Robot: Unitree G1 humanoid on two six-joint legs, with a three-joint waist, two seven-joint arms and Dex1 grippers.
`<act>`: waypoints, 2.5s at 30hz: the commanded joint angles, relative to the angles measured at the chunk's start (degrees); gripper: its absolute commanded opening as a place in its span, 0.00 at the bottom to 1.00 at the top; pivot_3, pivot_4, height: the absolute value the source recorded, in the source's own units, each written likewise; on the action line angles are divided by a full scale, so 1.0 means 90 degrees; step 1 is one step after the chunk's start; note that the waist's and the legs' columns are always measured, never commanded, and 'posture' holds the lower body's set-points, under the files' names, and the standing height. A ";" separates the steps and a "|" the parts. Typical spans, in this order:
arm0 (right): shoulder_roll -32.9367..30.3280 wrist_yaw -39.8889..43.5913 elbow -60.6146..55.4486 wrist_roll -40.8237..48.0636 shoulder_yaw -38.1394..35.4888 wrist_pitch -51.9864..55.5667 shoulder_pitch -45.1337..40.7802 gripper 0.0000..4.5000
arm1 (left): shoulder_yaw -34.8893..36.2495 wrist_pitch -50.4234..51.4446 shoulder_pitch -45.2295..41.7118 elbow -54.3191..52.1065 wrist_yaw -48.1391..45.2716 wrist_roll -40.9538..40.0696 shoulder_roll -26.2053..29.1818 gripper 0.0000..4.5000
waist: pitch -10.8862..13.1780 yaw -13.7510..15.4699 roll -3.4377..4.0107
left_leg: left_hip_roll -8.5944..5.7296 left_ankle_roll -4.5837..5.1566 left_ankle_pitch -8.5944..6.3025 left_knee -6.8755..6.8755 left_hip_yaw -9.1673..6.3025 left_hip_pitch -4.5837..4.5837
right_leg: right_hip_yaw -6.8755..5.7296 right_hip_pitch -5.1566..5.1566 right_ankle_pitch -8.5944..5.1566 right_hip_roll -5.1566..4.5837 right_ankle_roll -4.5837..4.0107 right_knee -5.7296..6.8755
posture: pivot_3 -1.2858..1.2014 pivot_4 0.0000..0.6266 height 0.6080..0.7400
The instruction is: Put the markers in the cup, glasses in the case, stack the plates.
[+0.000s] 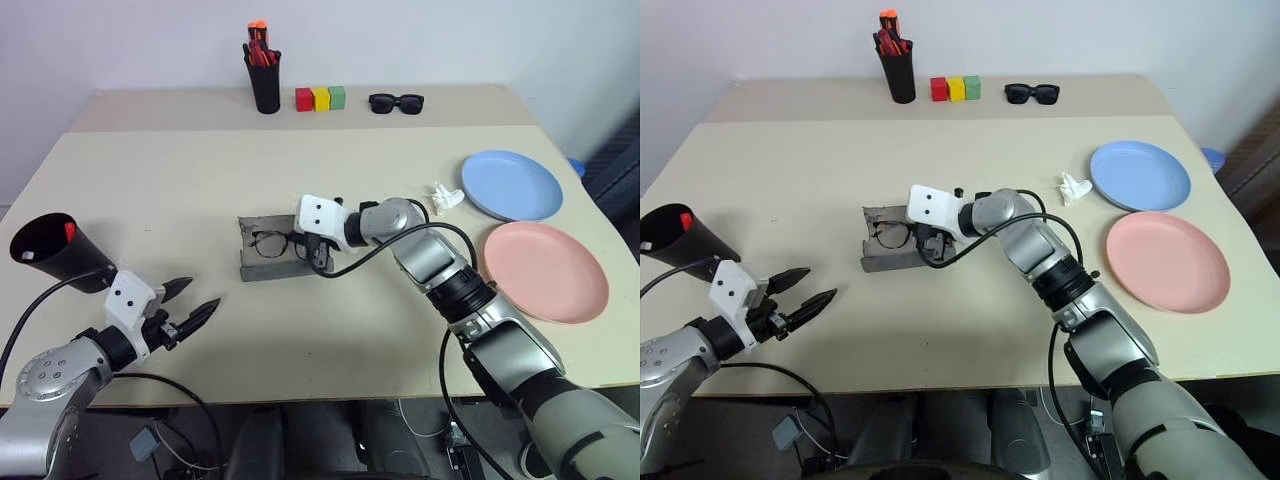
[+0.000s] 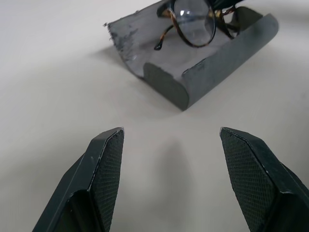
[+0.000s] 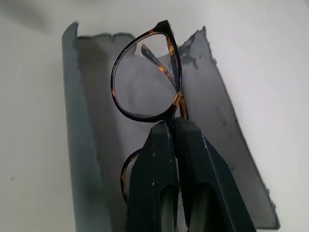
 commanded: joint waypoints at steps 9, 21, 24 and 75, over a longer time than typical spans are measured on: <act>0.0004 -0.0392 -0.1636 0.0345 -0.0983 0.0718 0.0258 0.77 | -0.0727 0.0752 -0.2790 0.1002 0.1119 0.0184 -0.0250 0.29 | -0.0002 0.0029 -0.0004 | -0.0005 0.0000 0.0001 0.0018 -0.0005 0.0000 | -0.0002 0.0013 0.0014 0.0000 0.0023 0.0001 | 0.52 0.24 1.00; -0.1413 -0.0315 -0.5173 0.1241 -0.1953 0.1368 0.3235 0.77 | -0.2494 0.2573 -0.7316 0.5585 0.1482 0.1206 -0.1491 0.20 | -0.0004 -0.0026 -0.0012 | -0.0019 0.0007 -0.0004 0.0015 -0.0020 -0.0048 | -0.0009 -0.0026 0.0018 -0.0006 0.0061 -0.0001 | 0.52 0.24 1.00; -0.1265 -0.0771 -0.5615 0.1591 -0.2372 0.2093 0.3786 0.77 | -0.2770 0.2503 -0.7590 0.6187 0.1015 0.1320 -0.1487 0.20 | -0.0004 -0.0026 -0.0012 | -0.0019 0.0008 -0.0003 0.0019 -0.0021 -0.0046 | -0.0009 -0.0027 0.0018 -0.0005 0.0059 0.0007 | 0.52 0.24 1.00; -0.2278 -0.4113 0.3887 -0.1323 -0.2213 -0.1319 -0.0076 0.00 | -0.2213 0.0482 -0.3393 0.0783 -0.0492 0.0039 -0.0881 0.18 | 0.0002 0.0006 0.0005 | -0.0019 0.0006 -0.0002 0.0026 0.0002 -0.0049 | 0.0006 -0.0019 0.0021 -0.0013 0.0056 -0.0009 | 0.52 0.24 1.00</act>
